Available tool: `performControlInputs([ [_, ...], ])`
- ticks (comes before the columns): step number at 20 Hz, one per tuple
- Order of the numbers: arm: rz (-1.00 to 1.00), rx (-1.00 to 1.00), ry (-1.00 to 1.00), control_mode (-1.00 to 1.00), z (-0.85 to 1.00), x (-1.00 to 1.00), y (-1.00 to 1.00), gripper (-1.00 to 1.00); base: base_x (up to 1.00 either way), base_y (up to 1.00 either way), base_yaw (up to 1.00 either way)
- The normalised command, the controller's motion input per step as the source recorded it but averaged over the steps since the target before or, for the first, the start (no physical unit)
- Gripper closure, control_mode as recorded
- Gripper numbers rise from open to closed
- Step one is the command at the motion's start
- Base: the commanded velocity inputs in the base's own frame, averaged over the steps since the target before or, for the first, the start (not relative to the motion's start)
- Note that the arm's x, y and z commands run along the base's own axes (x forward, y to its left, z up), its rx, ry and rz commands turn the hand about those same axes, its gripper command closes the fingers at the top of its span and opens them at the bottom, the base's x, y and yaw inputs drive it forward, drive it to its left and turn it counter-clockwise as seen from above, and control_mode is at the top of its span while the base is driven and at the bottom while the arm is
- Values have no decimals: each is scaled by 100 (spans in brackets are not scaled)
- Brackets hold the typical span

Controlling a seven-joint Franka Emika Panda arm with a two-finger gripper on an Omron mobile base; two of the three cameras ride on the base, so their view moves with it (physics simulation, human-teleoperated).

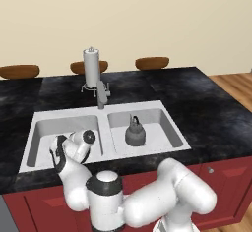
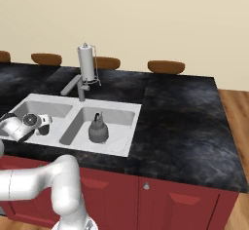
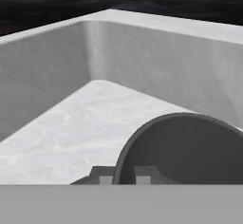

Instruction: Place the glass cup in the left basin and the kettle in the right basin of the sink.

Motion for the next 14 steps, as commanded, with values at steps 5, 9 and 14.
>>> performControlInputs([
  [5,0,-1,0,-100,-42,19,24,100,0,0,0],
  [9,0,-2,0,-100,-43,27,32,-100,0,0,0],
  [14,1,-3,0,-100,-29,4,20,-100,0,0,0],
])
